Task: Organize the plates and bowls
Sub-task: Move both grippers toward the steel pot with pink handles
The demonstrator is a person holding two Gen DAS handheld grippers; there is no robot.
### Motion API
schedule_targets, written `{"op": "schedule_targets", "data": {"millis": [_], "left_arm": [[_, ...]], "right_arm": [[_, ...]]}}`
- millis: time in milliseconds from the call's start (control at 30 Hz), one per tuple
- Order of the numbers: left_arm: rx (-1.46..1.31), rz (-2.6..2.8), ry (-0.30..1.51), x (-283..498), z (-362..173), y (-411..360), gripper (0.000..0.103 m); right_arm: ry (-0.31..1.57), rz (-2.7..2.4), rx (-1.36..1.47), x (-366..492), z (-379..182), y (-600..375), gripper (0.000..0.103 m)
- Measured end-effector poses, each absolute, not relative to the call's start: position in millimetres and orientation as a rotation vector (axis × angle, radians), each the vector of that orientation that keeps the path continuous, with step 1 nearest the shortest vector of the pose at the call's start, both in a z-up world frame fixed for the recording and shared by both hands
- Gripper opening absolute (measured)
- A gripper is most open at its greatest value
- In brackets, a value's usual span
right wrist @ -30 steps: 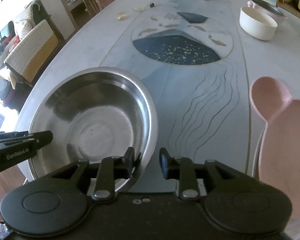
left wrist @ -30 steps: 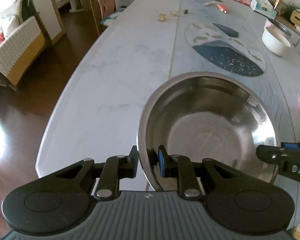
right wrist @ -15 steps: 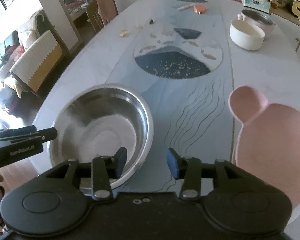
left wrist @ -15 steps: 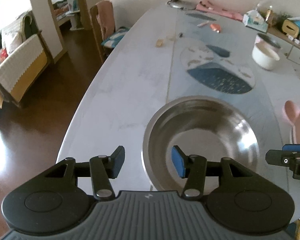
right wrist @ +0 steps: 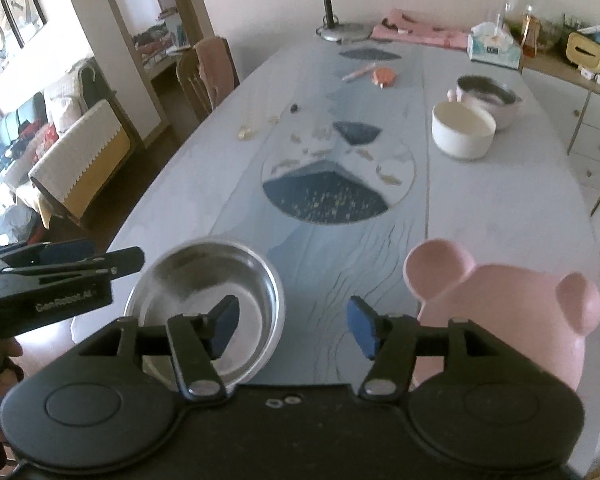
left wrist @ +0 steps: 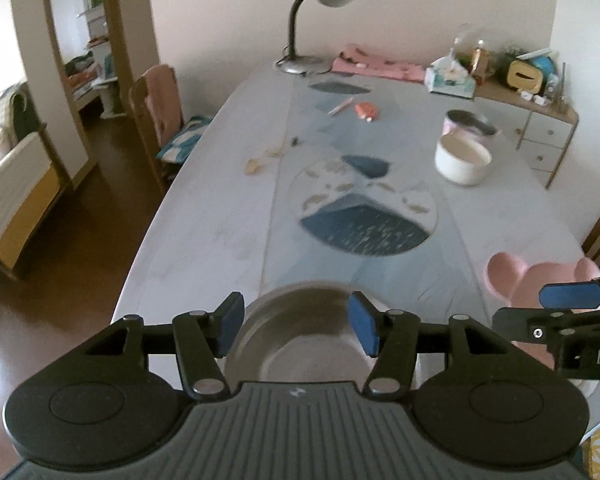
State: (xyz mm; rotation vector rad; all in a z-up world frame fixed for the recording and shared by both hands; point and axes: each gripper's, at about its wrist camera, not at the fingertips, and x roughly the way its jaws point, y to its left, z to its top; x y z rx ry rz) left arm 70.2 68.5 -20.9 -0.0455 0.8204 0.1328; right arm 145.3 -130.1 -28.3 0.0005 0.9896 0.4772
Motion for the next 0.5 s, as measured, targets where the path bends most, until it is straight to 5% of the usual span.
{"op": "schedule_targets", "data": {"millis": [233,500], "left_arm": [[-0.027,0.083,0.779,109,-2,40,0.058],[-0.013,0.030,0.727,172,21,2,0.073]], "right_arm": [[0.947,0.477,0.010,172,-8,-149,0.069],[0.899,0.432,0.031,228,18,-191,0.080]]}}
